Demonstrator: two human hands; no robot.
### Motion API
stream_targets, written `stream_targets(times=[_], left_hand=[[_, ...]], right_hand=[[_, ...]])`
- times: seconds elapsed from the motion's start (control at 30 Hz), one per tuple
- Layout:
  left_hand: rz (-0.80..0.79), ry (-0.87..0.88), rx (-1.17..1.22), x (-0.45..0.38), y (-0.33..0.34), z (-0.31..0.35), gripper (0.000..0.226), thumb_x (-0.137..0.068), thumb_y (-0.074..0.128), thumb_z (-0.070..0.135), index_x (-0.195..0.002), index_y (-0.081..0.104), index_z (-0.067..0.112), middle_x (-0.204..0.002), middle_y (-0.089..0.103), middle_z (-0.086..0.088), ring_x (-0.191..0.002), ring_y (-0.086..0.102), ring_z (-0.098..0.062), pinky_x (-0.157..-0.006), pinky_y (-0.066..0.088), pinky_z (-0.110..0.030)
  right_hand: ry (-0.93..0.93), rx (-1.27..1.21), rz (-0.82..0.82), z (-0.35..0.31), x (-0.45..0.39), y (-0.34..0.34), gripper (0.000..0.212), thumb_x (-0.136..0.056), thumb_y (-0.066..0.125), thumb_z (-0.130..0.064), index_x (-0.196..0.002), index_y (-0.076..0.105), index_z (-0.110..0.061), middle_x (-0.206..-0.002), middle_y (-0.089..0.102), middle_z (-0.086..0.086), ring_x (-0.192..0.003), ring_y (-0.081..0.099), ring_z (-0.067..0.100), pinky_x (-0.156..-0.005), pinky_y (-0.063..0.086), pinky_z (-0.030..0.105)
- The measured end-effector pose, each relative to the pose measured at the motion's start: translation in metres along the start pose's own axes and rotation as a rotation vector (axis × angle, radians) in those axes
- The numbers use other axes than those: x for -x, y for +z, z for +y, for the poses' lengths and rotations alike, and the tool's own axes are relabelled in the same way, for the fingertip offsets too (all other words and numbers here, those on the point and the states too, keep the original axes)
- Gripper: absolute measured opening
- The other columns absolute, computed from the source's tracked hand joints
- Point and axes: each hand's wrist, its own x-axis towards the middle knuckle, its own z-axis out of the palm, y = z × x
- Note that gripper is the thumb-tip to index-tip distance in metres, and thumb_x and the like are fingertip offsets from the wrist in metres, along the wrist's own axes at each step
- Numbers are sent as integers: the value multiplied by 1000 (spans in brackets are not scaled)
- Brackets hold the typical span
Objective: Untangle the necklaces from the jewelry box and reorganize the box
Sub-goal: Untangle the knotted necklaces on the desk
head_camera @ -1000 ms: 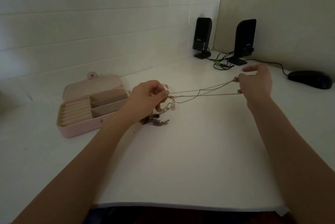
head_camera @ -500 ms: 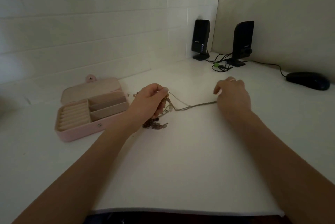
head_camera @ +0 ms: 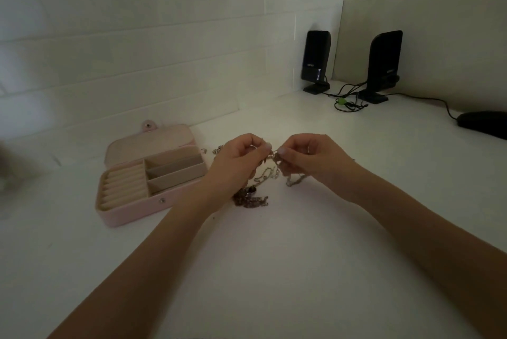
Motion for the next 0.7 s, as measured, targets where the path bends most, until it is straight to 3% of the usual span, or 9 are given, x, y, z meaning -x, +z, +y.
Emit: stream_targets(times=[0.13,0.3,0.47,0.57,0.7], left_hand=[[-15,18,-107,-1,3,-6,18,-87,63,11,-71,61,19,-44,41,9,-37,31,-5,-40,25,-16],[19,15,-102,-2,5,-5,20,-86,58,2,-71,64,14,-51,50,3,-36,43,-6,-41,34,-16],[10,4,-82,-2,14,-5,11,-84,68,7,-91,67,15,-66,64,4,-44,56,-9,-45,43,-21],[39,-20,6,-4,14,-2,6,-85,68,10,-83,64,15,-66,68,1,-38,52,-10,-39,38,-16],[42,19,23,-3,13,0,12,-89,62,9,-78,66,11,-65,68,3,-36,48,-11,-38,34,-13]], right_hand=[[69,-131,-28,-3,0,-4,17,-95,53,-15,-85,61,-4,-62,50,3,-52,45,13,-61,55,26],[75,-176,49,-11,0,-11,19,-96,52,-21,-86,62,-8,-58,26,0,-52,22,11,-43,30,19],[57,-188,127,-16,0,-17,18,-96,52,-25,-90,63,-12,-56,21,-2,-48,16,9,-39,14,19],[73,-214,162,-17,-1,-23,19,-96,52,-26,-93,65,-13,-56,22,-3,-46,15,8,-42,11,23],[111,-176,220,-13,0,-24,21,-96,54,-28,-94,67,-12,-50,23,-7,-41,17,7,-39,14,17]])
